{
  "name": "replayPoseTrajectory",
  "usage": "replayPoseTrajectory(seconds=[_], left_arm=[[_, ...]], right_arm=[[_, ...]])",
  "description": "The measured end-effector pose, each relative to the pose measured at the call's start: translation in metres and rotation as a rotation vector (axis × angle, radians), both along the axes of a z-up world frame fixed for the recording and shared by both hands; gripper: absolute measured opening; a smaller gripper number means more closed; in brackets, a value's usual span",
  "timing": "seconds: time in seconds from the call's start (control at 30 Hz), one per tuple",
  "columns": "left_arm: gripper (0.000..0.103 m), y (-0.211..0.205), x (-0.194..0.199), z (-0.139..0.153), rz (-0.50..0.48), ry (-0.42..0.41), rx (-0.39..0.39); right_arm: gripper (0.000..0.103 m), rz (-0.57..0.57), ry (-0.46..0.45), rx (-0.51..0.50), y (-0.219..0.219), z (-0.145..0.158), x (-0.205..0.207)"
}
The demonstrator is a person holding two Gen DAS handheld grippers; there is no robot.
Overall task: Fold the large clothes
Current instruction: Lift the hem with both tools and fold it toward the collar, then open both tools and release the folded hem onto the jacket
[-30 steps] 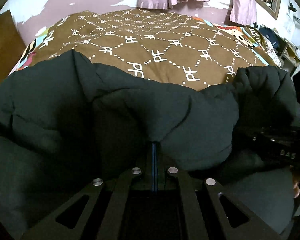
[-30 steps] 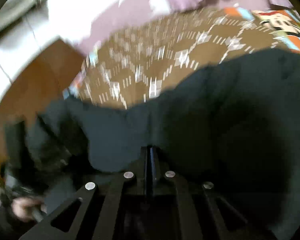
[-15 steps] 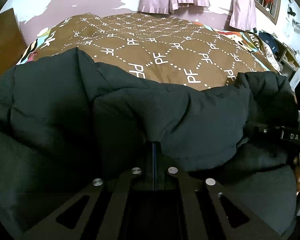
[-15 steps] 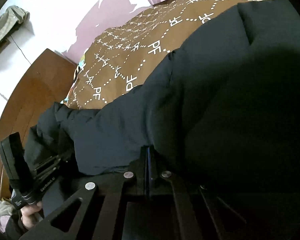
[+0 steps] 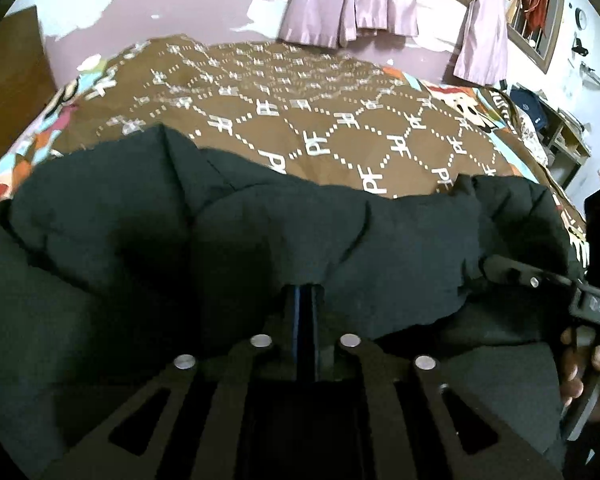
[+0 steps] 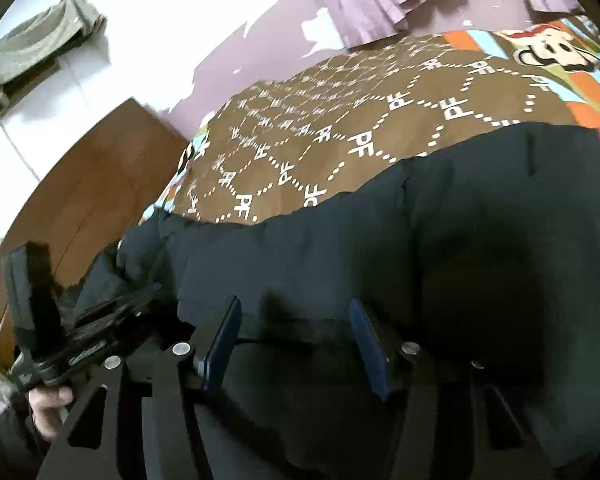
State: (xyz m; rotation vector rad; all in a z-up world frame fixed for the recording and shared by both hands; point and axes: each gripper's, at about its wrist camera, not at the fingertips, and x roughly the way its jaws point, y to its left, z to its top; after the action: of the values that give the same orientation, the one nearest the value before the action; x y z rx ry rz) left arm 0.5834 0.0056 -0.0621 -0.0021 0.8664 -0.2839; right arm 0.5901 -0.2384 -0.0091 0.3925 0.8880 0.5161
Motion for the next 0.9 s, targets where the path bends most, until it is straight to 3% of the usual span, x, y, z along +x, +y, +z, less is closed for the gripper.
replayPoseTrajectory(seconds=[0.03, 0.1, 0.2, 0.23, 0.33, 0.4, 0.43, 0.47, 0.5, 0.73, 0.9], left_arm=[[0.013, -0.001, -0.003, 0.004, 0.001, -0.012, 0.0], [0.036, 0.0, -0.012, 0.014, 0.004, -0.044, -0.015], [0.059, 0.003, -0.025, 0.03, 0.027, -0.098, -0.043], [0.06, 0.005, -0.03, 0.036, 0.041, -0.117, -0.055], [0.06, 0.01, -0.039, 0.054, 0.069, -0.136, -0.094], [0.065, 0.01, -0.047, 0.066, 0.094, -0.144, -0.087], [0.071, 0.01, -0.053, 0.072, 0.097, -0.152, -0.079], [0.089, 0.009, -0.058, 0.077, 0.097, -0.16, -0.074], [0.096, 0.008, -0.066, 0.084, 0.098, -0.175, -0.071], [0.1, 0.015, -0.127, 0.132, 0.154, -0.234, -0.089], [0.101, 0.023, -0.174, 0.164, 0.205, -0.28, -0.1]], right_arm=[[0.054, -0.023, 0.004, 0.006, -0.004, 0.002, -0.003], [0.056, -0.048, 0.002, -0.007, -0.012, 0.006, -0.011], [0.08, -0.077, -0.022, -0.083, -0.012, 0.02, -0.025], [0.088, -0.082, -0.033, -0.101, -0.011, 0.026, -0.03], [0.098, -0.103, -0.066, -0.156, -0.011, 0.047, -0.046], [0.1, -0.111, -0.085, -0.184, -0.01, 0.061, -0.055], [0.101, -0.116, -0.094, -0.2, -0.01, 0.07, -0.063], [0.102, -0.128, -0.098, -0.218, -0.009, 0.078, -0.069], [0.102, -0.145, -0.098, -0.236, -0.008, 0.086, -0.076], [0.103, -0.191, -0.147, -0.335, -0.012, 0.141, -0.132], [0.103, -0.154, -0.195, -0.391, -0.009, 0.175, -0.178]])
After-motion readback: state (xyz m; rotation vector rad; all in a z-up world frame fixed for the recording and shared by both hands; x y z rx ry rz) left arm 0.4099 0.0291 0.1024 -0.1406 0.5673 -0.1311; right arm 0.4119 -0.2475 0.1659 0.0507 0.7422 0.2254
